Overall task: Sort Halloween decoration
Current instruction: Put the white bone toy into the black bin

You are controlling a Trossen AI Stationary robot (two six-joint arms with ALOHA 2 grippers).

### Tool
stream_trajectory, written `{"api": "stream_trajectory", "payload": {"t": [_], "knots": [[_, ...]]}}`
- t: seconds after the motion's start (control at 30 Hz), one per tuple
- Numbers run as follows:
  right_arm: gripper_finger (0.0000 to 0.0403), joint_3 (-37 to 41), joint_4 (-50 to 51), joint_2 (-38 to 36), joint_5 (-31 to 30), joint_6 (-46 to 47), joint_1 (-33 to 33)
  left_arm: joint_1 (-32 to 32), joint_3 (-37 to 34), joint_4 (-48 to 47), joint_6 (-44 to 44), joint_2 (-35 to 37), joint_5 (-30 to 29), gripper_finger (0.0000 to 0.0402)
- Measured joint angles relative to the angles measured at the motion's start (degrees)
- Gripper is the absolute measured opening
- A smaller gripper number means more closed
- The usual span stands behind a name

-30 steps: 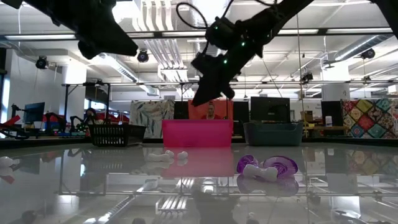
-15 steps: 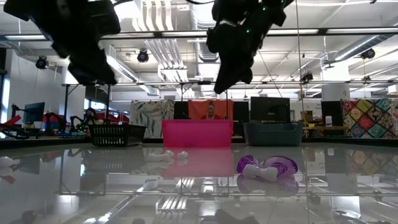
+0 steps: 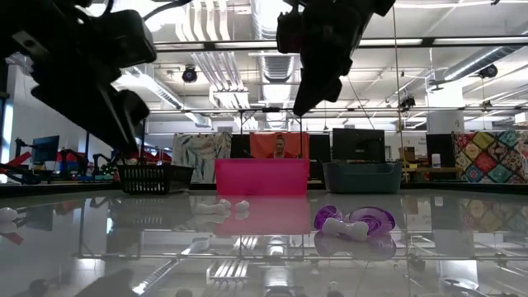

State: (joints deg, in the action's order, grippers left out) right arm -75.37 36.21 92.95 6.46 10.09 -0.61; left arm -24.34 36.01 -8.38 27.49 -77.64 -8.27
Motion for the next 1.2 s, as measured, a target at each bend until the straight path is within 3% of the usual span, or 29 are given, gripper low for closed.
{"api": "stream_trajectory", "payload": {"t": [0.43, 0.8, 1.2], "knots": [[0.0040, 0.28, -0.09, 0.00, -0.04, 0.55, 2.69, 0.34, 0.04, 23.10, -12.38, -12.19, -1.93, 0.0079], [0.0041, 0.72, 0.02, 0.00, -0.20, 0.50, 5.04, 0.42, 0.02, 27.36, -15.48, -16.23, -10.76, 0.0116], [0.0041, 1.09, -0.04, 0.00, -0.50, 0.44, 6.87, 0.20, -0.02, 36.16, -14.48, -22.23, -10.71, 0.0125]]}}
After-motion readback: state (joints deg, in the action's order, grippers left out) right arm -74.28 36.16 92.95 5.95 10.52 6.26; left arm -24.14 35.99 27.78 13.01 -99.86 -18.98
